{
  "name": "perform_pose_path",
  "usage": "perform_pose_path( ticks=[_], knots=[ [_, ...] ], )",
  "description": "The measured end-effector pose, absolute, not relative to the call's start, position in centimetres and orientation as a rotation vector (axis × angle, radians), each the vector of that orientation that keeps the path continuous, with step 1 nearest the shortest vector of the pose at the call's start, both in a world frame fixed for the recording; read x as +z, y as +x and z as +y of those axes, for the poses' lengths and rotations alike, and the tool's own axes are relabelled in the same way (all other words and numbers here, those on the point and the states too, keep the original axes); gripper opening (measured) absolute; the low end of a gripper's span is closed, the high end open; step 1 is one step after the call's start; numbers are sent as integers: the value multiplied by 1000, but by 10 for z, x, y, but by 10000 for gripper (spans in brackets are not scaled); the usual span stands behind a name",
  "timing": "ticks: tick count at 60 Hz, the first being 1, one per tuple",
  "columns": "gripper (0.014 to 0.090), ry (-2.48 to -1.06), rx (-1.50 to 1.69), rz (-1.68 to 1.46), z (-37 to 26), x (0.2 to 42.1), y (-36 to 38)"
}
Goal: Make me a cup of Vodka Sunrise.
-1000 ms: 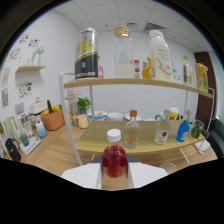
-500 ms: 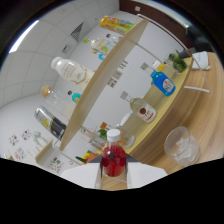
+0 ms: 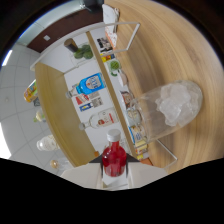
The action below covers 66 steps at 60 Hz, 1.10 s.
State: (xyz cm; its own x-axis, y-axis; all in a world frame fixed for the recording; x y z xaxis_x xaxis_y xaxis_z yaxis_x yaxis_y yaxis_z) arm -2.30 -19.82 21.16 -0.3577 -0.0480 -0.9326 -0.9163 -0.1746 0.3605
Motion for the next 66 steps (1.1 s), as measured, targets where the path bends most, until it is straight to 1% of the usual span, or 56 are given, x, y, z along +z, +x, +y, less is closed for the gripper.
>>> perform_pose_path(
  ticks=[7, 14, 17, 20, 29, 34, 35, 40, 45, 51, 60, 66],
  knots=[
    [344, -1075, 1661, 1501, -199, 205, -18],
    [345, -1092, 1639, 1502, -199, 205, -20],
    [344, -1154, 1579, 1443, -200, 208, -22],
    [342, -1247, 1478, 1342, -201, 213, -24],
    [347, -1491, 1122, 933, -202, 245, -37],
    [346, -1573, 852, 659, -202, 260, -47],
    [346, -1585, 769, 595, -200, 257, -54],
    [346, -1636, 561, 376, -201, 255, -71],
    [345, -1691, 408, 230, -199, 229, -90],
    [344, -1787, 284, 130, -194, 180, -108],
    [344, -1929, 170, 55, -191, 107, -119],
    [343, -2009, 138, 49, -193, 73, -123]
  ],
)
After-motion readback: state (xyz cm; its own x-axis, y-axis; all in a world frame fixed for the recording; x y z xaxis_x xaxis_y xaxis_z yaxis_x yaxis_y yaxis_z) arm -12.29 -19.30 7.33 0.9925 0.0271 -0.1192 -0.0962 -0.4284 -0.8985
